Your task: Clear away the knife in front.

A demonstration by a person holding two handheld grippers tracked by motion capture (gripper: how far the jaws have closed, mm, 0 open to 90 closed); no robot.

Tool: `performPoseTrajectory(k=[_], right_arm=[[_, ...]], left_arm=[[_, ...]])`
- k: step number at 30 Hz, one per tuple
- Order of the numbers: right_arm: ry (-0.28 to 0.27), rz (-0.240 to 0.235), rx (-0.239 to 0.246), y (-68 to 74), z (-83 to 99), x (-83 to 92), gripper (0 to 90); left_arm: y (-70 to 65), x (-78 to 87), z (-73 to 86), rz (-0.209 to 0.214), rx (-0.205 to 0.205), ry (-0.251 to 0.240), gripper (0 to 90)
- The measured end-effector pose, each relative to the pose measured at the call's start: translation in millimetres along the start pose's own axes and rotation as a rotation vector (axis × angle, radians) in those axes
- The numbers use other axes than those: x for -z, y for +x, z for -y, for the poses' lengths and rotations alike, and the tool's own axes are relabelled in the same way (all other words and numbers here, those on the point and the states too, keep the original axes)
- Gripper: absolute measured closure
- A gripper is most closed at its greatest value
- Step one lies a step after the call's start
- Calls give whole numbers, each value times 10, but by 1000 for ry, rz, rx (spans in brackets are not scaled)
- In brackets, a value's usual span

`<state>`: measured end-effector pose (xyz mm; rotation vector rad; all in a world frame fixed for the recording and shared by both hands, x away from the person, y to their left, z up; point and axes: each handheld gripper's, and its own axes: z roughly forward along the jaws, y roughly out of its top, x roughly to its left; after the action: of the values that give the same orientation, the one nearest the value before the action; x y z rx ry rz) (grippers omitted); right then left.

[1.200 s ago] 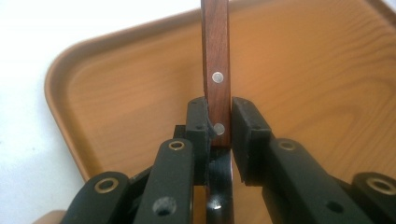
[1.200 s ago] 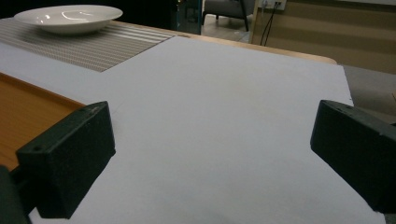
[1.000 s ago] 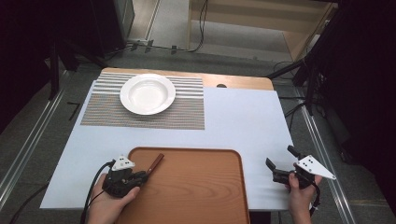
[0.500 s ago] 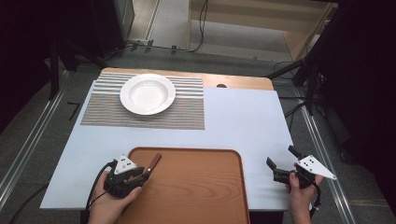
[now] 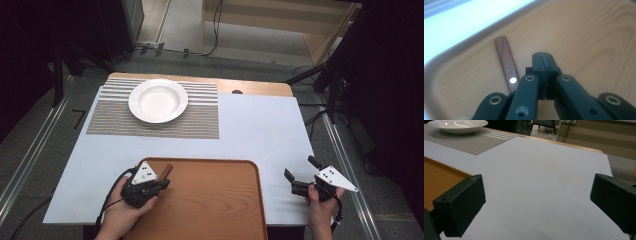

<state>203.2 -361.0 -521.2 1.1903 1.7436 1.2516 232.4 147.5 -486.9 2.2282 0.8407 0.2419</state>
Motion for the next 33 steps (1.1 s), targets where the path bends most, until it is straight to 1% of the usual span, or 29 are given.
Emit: performPoseTrajectory(k=[2,3,6,7,9,10,11,15,20,24,26,28,31,33], right_arm=[[2,-2,0,4,-2,-2,0],[3,-5,-1,7,-3,-4,0],[2,-15,8,10,-6,-11,0],[1,-17,11,10,-5,-9,0],[-5,-23,14,1,-4,-4,0],[-6,-26,14,-1,-4,-3,0],[-7,-28,13,-3,-4,-2,0],[-7,-32,11,-5,-5,-7,0],[-7,-31,14,-5,-3,-6,0],[-9,-29,10,-8,1,1,0],[-9,-29,8,-8,1,1,0],[-9,-30,10,-8,1,0,0],[-9,-30,9,-9,1,-1,0],[-10,-30,5,-11,1,0,0]], left_arm=[[-6,-42,7,-19,-14,29,899],[5,-51,16,-23,-11,35,899],[54,-64,46,-16,13,51,900],[61,-59,51,-12,21,48,900],[70,-48,52,-16,16,57,900],[80,-43,53,-11,18,60,900],[89,-34,58,-16,22,62,900],[131,7,100,-20,41,55,900],[207,58,144,-8,52,54,900],[272,95,169,-13,65,51,900],[301,114,183,-24,66,53,900],[334,136,198,-23,68,55,900],[389,172,219,-38,71,59,898],[425,194,236,-52,81,56,897]])
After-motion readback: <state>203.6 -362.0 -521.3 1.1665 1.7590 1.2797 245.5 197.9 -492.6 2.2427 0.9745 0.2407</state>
